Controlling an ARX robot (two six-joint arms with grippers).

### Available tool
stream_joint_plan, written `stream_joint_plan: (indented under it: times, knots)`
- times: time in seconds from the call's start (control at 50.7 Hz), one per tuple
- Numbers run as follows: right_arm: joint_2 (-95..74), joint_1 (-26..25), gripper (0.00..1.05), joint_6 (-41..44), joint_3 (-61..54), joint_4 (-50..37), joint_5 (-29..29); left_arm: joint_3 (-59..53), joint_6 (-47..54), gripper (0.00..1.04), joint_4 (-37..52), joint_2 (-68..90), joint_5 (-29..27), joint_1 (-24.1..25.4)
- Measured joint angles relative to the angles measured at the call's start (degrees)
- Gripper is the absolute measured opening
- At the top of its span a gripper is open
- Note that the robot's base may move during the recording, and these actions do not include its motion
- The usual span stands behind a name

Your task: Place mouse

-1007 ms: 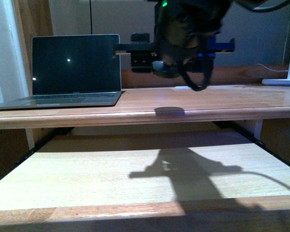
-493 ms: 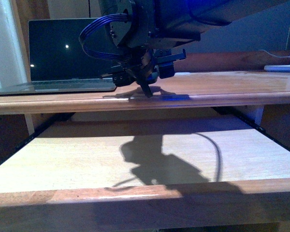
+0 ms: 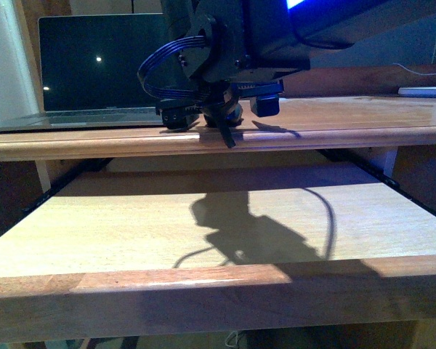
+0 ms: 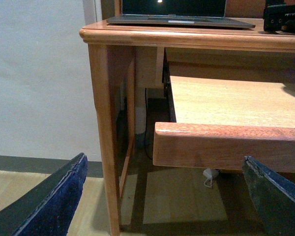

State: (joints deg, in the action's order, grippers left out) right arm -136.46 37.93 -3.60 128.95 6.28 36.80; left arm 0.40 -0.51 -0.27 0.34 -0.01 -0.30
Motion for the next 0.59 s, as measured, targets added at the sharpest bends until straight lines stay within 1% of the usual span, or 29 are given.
stream_joint_plan:
  times: [0.138, 0.178, 0.197, 0.296, 0.375, 0.474, 0.513, 0.533, 0.553, 0.572, 0.592]
  knots:
    - [5.9, -1.4, 0.97, -1.2, -8.1, -6.7, -1.8, 0.0, 0.0, 0.97, 0.0, 0.0, 0.0, 0.0]
    - [9.4, -2.3, 0.97, -1.3, -12.1, -9.7, -3.1, 0.0, 0.0, 0.97, 0.0, 0.0, 0.0, 0.0]
    - [12.8, -3.3, 0.97, -1.3, -15.8, -12.9, -4.5, 0.0, 0.0, 0.97, 0.0, 0.0, 0.0, 0.0]
    - [21.2, -6.0, 0.97, -1.3, -24.3, -19.2, -9.1, 0.0, 0.0, 0.97, 0.0, 0.0, 0.0, 0.0]
    - [28.6, -8.6, 0.97, -1.3, -31.5, -22.4, -13.9, 0.0, 0.0, 0.97, 0.0, 0.0, 0.0, 0.0]
    - [37.8, -12.1, 0.97, -0.7, -42.1, -25.8, -21.5, 0.0, 0.0, 0.97, 0.0, 0.0, 0.0, 0.0]
    - [42.0, -13.5, 0.97, 0.0, -47.7, -27.6, -25.8, 0.0, 0.0, 0.97, 0.0, 0.0, 0.0, 0.0]
    - [44.9, -14.4, 0.97, 0.8, -52.0, -28.8, -29.0, 0.0, 0.0, 0.97, 0.0, 0.0, 0.0, 0.0]
    - [45.8, -14.7, 0.97, 1.1, -53.5, -29.2, -30.1, 0.0, 0.0, 0.97, 0.0, 0.0, 0.0, 0.0]
    - [48.0, -15.3, 0.97, 1.7, -57.2, -30.1, -33.0, 0.0, 0.0, 0.97, 0.0, 0.0, 0.0, 0.0]
    - [48.5, -15.5, 0.97, 1.7, -57.9, -30.2, -33.6, 0.0, 0.0, 0.97, 0.0, 0.0, 0.0, 0.0]
